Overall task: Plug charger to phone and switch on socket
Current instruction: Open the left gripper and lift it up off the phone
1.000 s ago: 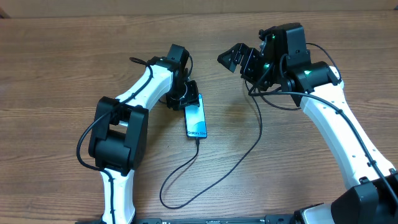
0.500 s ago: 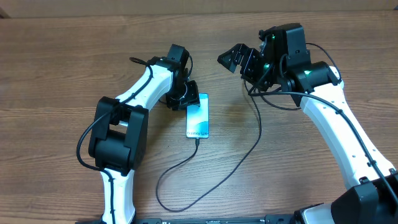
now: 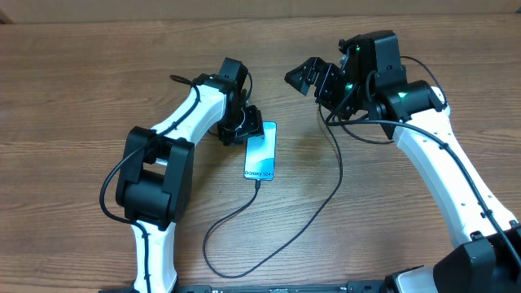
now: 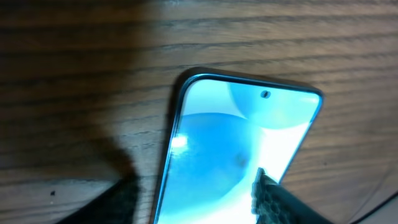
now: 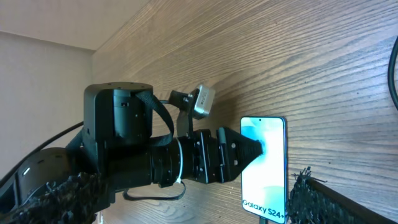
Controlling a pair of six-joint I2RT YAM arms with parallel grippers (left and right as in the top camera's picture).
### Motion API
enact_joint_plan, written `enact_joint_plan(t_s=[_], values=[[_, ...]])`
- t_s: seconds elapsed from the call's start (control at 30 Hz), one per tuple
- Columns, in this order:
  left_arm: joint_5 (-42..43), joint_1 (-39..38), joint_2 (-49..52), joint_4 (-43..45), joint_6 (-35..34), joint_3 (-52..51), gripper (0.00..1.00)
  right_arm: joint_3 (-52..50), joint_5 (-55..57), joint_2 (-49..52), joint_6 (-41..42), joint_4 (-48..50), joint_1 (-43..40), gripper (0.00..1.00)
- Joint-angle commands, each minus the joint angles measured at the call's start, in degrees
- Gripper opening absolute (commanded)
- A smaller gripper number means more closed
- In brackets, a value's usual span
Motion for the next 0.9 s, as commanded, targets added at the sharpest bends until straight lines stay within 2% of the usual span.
enact_joint_plan(t_s=[0.0,0.13,0.37,0.63,0.73,0.87], values=[[-0.6,-0.3,0.3,-0.1,0.5,-0.4,0.82,0.5,0.6,-1.3,-0.4,0.1,0.1,1.0],[-0.6,0.1,0.3,-0.1,0.5,-0.3,1.0,0.5,0.6,-1.3,-0.4,-0.1,0.1,1.0],[-1.7,1.4,-0.7,-2.8,3.4,0.8,1.0,0.5,0.6,-1.3,-0.4,-0.3,0.1,1.0],[-20.9,1.5,-7.2,-16.9,4.9,8.1,1.0,0.5,0.7,-1.3,-0.4,-0.3,0.1,1.0],[-24.9,1.5,-10.8,-20.2,4.9,10.2,0.99,0.5,0.7,-1.3,-0.4,-0.2,0.1,1.0],[-26.3,1.6,-16.8,-21.9,5.9,11.1,1.0,0.5,1.7,-1.3,-0.4,-0.3,0.1,1.0]])
